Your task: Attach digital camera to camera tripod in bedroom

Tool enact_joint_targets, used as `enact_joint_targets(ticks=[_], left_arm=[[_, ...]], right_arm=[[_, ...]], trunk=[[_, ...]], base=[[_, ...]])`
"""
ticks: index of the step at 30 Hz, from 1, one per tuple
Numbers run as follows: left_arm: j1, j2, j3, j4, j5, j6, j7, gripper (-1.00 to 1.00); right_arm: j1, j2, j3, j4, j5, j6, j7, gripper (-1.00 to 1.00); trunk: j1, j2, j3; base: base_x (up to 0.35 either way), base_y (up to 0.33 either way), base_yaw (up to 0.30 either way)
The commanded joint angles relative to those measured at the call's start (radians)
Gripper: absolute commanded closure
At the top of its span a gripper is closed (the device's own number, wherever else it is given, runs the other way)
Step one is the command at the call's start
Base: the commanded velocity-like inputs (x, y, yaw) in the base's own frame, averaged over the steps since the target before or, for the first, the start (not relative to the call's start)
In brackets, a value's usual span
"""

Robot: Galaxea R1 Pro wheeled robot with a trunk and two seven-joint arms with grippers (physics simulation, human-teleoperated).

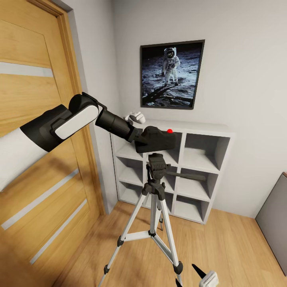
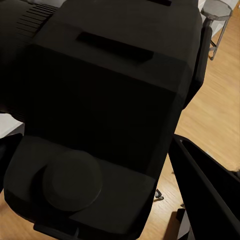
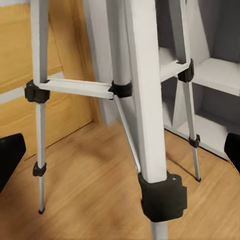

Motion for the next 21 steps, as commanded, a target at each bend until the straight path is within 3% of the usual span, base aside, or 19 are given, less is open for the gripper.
enact_joint_targets(ticks=[1,13,16,21], left_arm=[[-0.002,0.001,-0.002,0.000,-0.004,0.000,-0.008,1.00],[-0.002,0.001,-0.002,0.000,-0.004,0.000,-0.006,1.00],[-0.002,0.000,-0.002,0.000,-0.004,0.000,-0.006,1.00],[-0.002,0.000,-0.002,0.000,-0.004,0.000,-0.007,1.00]], right_arm=[[-0.001,0.004,-0.003,-0.008,-0.005,-0.001,0.008,-1.00],[-0.001,0.041,-0.002,-0.125,-0.005,0.007,0.003,-1.00],[-0.002,0.065,-0.002,-0.162,-0.005,0.014,-0.005,-1.00],[-0.009,0.074,-0.002,-0.171,-0.004,0.016,-0.035,-1.00]], trunk=[[0.001,-0.002,-0.002],[0.001,-0.002,-0.002],[0.001,-0.002,-0.002],[0.001,-0.002,-0.002]], base=[[0.000,0.000,0.000],[0.000,0.000,0.000],[0.000,0.000,0.000],[0.000,0.000,0.000]])
